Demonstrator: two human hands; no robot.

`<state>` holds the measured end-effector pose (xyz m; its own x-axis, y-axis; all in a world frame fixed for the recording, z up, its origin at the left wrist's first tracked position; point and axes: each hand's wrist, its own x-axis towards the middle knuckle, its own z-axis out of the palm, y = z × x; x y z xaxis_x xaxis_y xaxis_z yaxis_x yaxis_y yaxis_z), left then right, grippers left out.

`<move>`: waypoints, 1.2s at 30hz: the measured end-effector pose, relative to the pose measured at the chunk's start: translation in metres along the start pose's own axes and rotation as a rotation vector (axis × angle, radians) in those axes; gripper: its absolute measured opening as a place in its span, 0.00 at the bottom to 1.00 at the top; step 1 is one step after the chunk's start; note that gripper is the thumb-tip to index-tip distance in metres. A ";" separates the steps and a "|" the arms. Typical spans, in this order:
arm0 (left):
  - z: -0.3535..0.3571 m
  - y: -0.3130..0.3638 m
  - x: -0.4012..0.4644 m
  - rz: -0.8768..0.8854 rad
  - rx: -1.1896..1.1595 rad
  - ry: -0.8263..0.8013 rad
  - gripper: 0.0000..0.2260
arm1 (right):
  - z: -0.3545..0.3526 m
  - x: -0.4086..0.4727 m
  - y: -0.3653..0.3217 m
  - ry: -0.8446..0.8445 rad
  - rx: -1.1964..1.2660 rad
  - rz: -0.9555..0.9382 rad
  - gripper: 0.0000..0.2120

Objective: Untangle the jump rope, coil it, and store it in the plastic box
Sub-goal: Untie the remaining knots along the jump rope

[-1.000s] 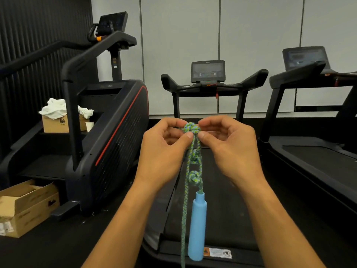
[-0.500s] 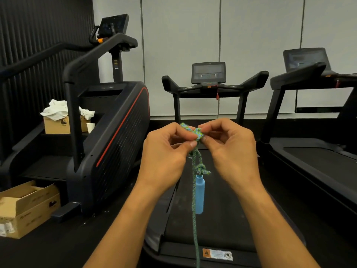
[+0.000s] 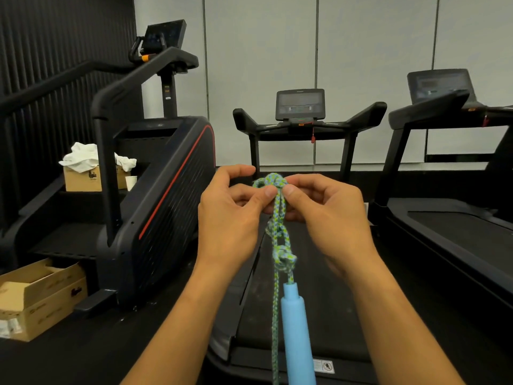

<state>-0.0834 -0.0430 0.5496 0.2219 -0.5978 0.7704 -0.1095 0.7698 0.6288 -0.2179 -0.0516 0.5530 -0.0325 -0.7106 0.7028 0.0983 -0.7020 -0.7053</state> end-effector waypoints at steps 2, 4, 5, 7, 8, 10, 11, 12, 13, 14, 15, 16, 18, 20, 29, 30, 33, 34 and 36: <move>0.002 0.003 -0.002 0.030 -0.021 0.025 0.14 | 0.000 -0.001 0.000 -0.014 0.069 0.070 0.06; 0.005 0.004 -0.005 0.077 -0.011 0.056 0.15 | 0.001 -0.001 -0.001 -0.041 0.148 0.161 0.07; 0.007 0.004 -0.007 0.110 0.022 0.067 0.15 | 0.002 -0.001 -0.001 -0.062 0.191 0.209 0.08; 0.009 0.003 -0.009 0.191 0.130 0.070 0.17 | 0.004 -0.003 -0.001 -0.103 0.297 0.284 0.09; 0.010 0.003 -0.010 0.226 0.184 0.066 0.17 | 0.004 -0.004 -0.002 -0.115 0.341 0.307 0.09; 0.012 0.004 -0.012 0.273 0.261 0.051 0.18 | 0.004 -0.004 -0.001 -0.112 0.368 0.322 0.09; 0.012 0.005 -0.012 0.283 0.275 0.045 0.18 | 0.004 -0.004 0.000 -0.102 0.358 0.314 0.09; 0.011 0.005 -0.011 0.284 0.274 0.047 0.18 | 0.004 -0.004 0.001 -0.090 0.347 0.299 0.09; 0.010 0.004 -0.010 0.278 0.263 0.056 0.17 | 0.004 -0.003 0.001 -0.077 0.347 0.281 0.08; 0.008 0.003 -0.009 0.263 0.248 0.065 0.16 | 0.005 -0.003 0.001 -0.069 0.352 0.260 0.08; 0.007 0.001 -0.008 0.242 0.236 0.067 0.15 | 0.005 -0.004 0.000 -0.063 0.340 0.230 0.07; 0.005 0.000 -0.006 0.218 0.227 0.057 0.14 | 0.004 -0.004 -0.001 -0.051 0.293 0.191 0.07; 0.003 -0.003 -0.004 0.180 0.238 0.007 0.12 | 0.003 -0.004 0.000 -0.003 0.115 0.094 0.07; 0.002 -0.006 -0.003 0.153 0.276 -0.033 0.10 | 0.001 -0.002 0.005 0.038 -0.096 -0.008 0.06; -0.001 -0.008 -0.002 0.137 0.374 -0.091 0.04 | -0.006 0.001 0.011 -0.015 -0.487 -0.156 0.05; -0.001 -0.009 -0.002 0.128 0.371 -0.099 0.04 | -0.006 0.001 0.011 -0.029 -0.514 -0.163 0.05; -0.003 -0.015 0.001 0.046 0.289 -0.108 0.04 | -0.007 0.001 0.014 -0.075 -0.556 -0.177 0.06; -0.003 -0.017 0.002 0.018 0.250 -0.097 0.04 | -0.007 0.001 0.015 -0.083 -0.544 -0.174 0.06; -0.004 -0.019 0.003 0.008 0.210 -0.067 0.02 | -0.006 0.001 0.015 -0.093 -0.510 -0.172 0.06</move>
<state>-0.0773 -0.0586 0.5390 0.1559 -0.6109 0.7762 -0.3123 0.7150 0.6255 -0.2225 -0.0631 0.5426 0.0851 -0.5931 0.8006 -0.3965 -0.7573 -0.5189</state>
